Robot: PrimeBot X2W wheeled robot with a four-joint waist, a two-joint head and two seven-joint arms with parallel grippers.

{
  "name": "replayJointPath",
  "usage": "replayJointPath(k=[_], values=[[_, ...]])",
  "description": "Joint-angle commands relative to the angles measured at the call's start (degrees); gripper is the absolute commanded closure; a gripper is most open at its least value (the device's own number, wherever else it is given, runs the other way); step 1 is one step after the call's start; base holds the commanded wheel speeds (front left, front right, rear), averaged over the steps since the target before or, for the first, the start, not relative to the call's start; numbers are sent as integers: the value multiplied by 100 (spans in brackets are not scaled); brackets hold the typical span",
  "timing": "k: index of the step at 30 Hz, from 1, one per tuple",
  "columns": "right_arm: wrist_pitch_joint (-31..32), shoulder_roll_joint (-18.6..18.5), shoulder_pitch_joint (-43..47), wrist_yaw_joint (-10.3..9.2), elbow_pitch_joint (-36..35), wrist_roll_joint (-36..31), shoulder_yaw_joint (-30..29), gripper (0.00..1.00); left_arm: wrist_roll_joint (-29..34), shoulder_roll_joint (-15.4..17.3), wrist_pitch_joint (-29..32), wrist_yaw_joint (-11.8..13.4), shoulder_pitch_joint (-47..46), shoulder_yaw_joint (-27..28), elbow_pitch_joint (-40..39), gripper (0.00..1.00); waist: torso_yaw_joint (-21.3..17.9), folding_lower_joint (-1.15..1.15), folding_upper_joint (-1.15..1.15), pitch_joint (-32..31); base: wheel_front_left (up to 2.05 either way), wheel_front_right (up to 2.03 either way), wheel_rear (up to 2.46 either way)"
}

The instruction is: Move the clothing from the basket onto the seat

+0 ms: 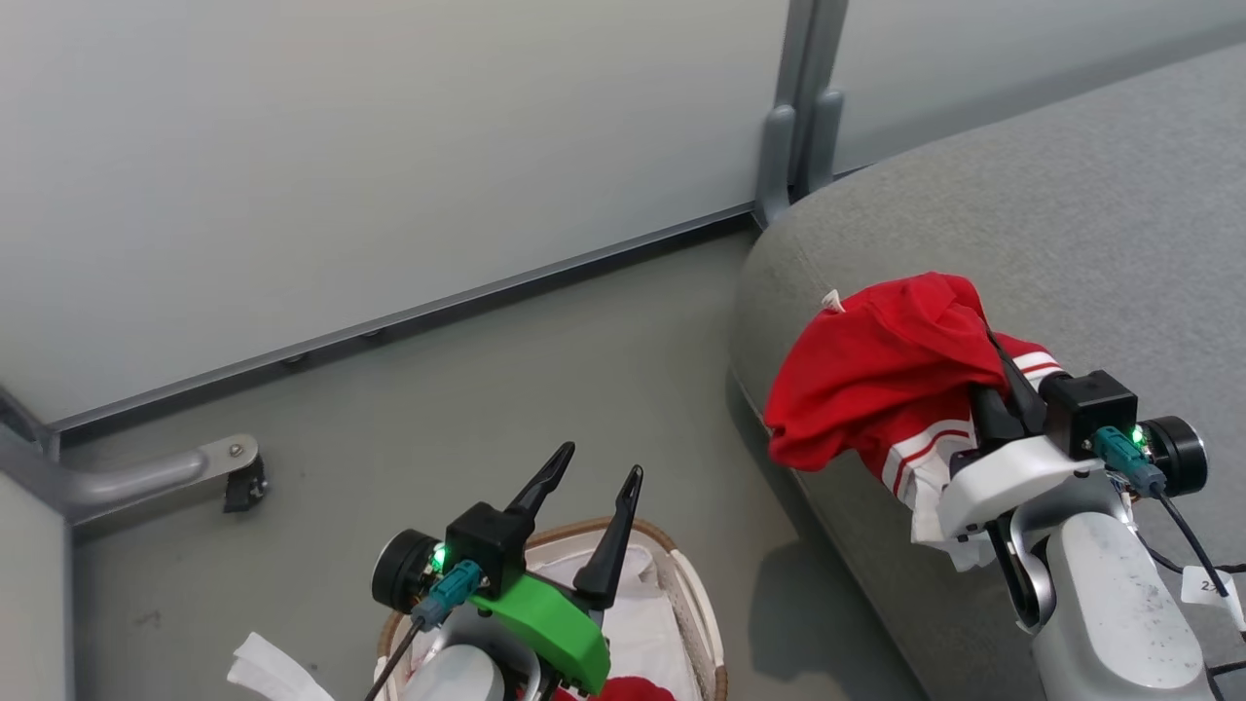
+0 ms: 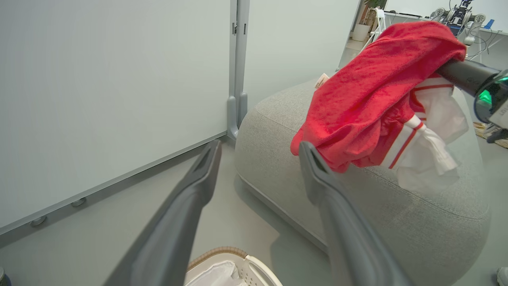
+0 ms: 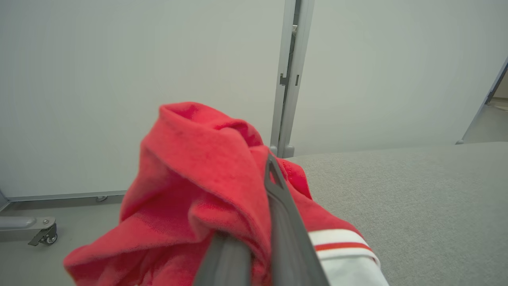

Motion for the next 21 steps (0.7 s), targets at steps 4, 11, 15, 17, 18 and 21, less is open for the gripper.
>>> replayJointPath(k=[4, 11, 15, 17, 18, 21], values=[[-15, -16, 12, -6, -42, -45, -145, 100, 15, 6, 4, -9, -61, -55, -56, 0, -806, 0, 0, 226, 0, 0, 0], [-14, -13, -22, -6, -74, 58, -236, 100, 81, 4, 4, -9, -165, -134, -122, 0, -1085, 0, 0, 391, 0, 0, 0], [-14, -14, -97, -6, -112, 141, -320, 100, 134, 3, 4, -9, -243, -206, -171, 0, -1093, 0, 0, 545, 0, 0, 0], [-15, -14, -154, -6, -118, 156, -373, 100, 144, 14, 4, -9, -297, -247, -198, 0, -1063, 0, 0, 642, 0, 0, 0], [-14, -14, -190, -6, -120, 157, -406, 100, 153, 34, 3, -9, -334, -272, -220, 0, -1039, 0, 0, 707, 0, 0, 0], [-14, -13, -387, -6, -110, 82, -461, 100, 164, 102, 4, -10, -429, -309, -249, 0, -972, 0, 0, 918, 0, 0, 0]])
